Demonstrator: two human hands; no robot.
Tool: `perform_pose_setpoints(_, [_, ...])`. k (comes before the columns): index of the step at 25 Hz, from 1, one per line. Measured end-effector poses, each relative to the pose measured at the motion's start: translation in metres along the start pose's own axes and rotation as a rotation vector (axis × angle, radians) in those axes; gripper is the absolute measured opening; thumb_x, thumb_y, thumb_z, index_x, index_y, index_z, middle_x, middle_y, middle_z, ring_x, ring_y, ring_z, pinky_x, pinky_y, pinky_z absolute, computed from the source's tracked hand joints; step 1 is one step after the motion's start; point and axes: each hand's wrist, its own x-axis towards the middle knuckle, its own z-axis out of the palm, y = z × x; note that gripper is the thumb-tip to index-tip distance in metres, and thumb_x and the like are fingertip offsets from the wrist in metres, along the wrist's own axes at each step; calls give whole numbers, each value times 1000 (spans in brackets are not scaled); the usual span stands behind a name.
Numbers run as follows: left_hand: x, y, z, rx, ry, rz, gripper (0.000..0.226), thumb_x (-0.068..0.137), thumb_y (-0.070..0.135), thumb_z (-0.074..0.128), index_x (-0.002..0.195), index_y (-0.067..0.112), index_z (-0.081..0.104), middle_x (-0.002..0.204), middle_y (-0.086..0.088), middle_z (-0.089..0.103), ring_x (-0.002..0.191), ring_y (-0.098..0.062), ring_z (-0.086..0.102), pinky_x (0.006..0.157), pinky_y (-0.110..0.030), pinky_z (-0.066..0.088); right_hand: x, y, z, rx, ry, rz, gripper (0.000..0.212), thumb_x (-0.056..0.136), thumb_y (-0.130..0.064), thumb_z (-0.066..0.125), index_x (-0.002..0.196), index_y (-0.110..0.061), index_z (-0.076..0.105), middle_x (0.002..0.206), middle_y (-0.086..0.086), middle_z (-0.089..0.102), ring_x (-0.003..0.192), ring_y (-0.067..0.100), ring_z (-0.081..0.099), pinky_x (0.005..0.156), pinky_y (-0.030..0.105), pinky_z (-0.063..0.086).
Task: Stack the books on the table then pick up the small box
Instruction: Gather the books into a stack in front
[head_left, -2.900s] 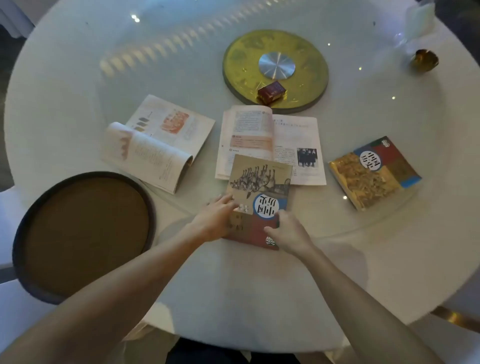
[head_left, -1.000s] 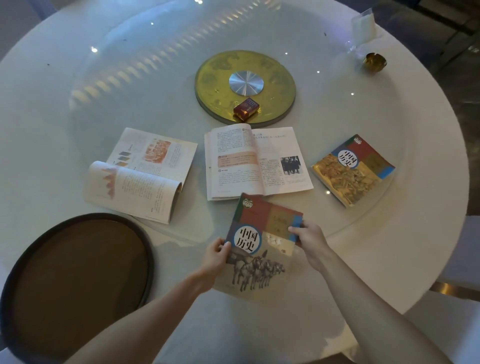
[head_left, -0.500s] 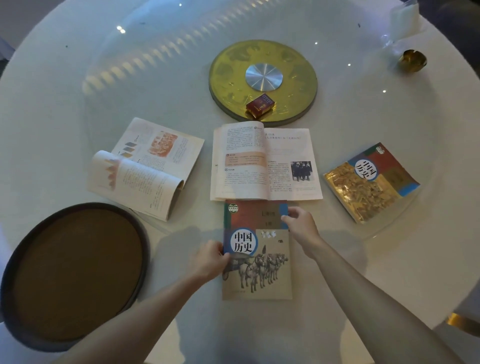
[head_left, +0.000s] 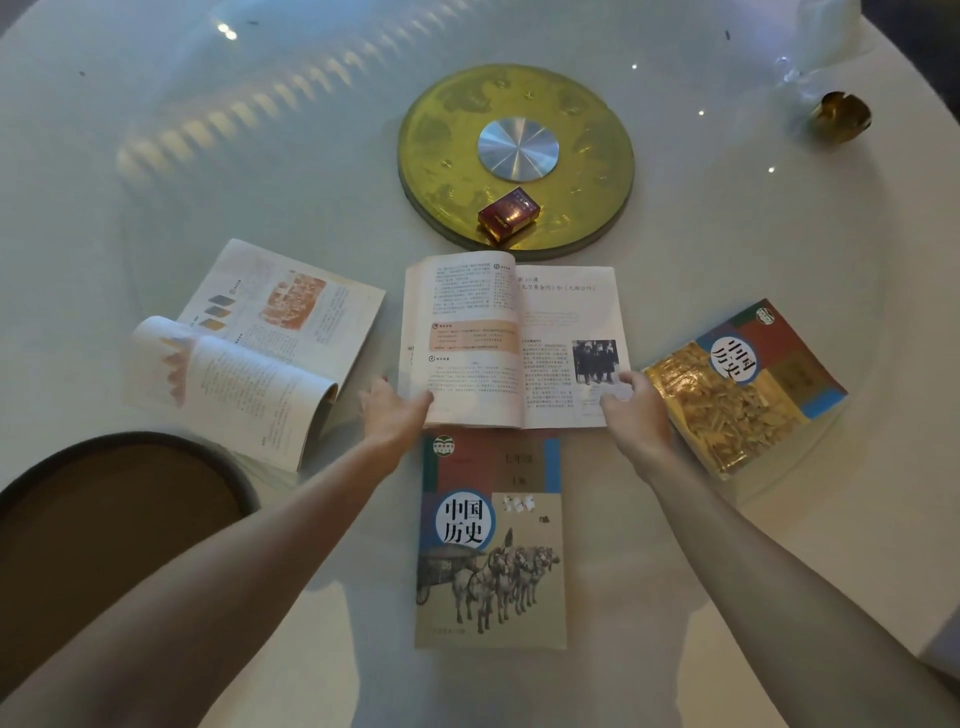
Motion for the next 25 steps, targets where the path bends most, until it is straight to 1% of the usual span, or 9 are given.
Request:
perform_pose_setpoints(2, [8, 14, 4, -105, -37, -79, 65, 85, 31, 72, 136, 2, 45, 131, -14, 56, 114, -30, 59, 91, -44, 54, 13, -5, -1, 44, -31, 82, 45, 97, -16, 60, 141, -10, 51, 127, 7, 63, 95, 18, 63, 71, 31, 51])
perform_pose_setpoints(5, [15, 30, 12, -166, -111, -167, 60, 90, 27, 70, 136, -1, 43, 112, -7, 53, 99, -25, 55, 76, -36, 47, 31, -4, -2, 89, 2, 153, 42, 91, -17, 66, 130, -7, 55, 121, 10, 67, 99, 26, 67, 79, 42, 60])
perform_pose_setpoints(9, [23, 44, 22, -125, -182, -119, 31, 91, 29, 69, 110, 5, 62, 107, -7, 62, 83, -17, 59, 62, -25, 41, 46, 0, -5, 110, -17, 165, 8, 92, -14, 66, 93, -7, 63, 93, 9, 64, 72, 17, 59, 67, 36, 47])
perform_pose_setpoints(11, [22, 51, 30, -113, -201, -32, 24, 90, 30, 72, 101, 12, 62, 100, -1, 65, 83, -15, 59, 69, -26, 44, 51, 0, -6, 103, -49, 143, 16, 91, -15, 67, 86, 0, 69, 86, 12, 64, 72, 20, 56, 67, 36, 42])
perform_pose_setpoints(15, [10, 83, 52, -175, -336, 191, 23, 89, 29, 74, 104, 12, 71, 93, 4, 73, 84, -10, 69, 74, -27, 58, 53, -6, 1, 193, -86, 169, 30, 90, -13, 64, 100, 14, 72, 95, 31, 71, 80, 23, 51, 68, 42, 44])
perform_pose_setpoints(16, [8, 91, 57, -160, -378, 229, 27, 90, 31, 73, 110, 12, 72, 101, 2, 75, 89, -13, 72, 75, -28, 60, 53, -8, 3, 219, -96, 178, 29, 90, -15, 63, 92, 12, 73, 91, 33, 68, 80, 24, 49, 69, 41, 40])
perform_pose_setpoints(19, [7, 104, 70, -103, -491, 273, 49, 86, 54, 69, 113, 14, 74, 110, -2, 74, 91, -14, 72, 67, -29, 61, 51, -19, 6, 351, -119, 229, 22, 96, -26, 57, 80, -14, 67, 83, 7, 65, 77, 24, 57, 71, 39, 46])
perform_pose_setpoints(22, [19, 105, 79, -61, -326, 238, 60, 88, 69, 51, 107, 16, 70, 100, -6, 70, 88, -17, 65, 78, -34, 54, 57, -20, 6, 456, -140, 279, 41, 103, -41, 44, 103, -10, 70, 95, 8, 71, 84, 25, 66, 79, 41, 54])
perform_pose_setpoints(25, [36, 95, 79, 122, -118, 202, 67, 81, 61, 55, 131, 16, 57, 125, -11, 57, 114, -27, 57, 95, -47, 54, 60, -14, 6, 423, -191, 294, 47, 106, -43, 41, 110, -4, 68, 99, 7, 69, 85, 21, 64, 89, 47, 56])
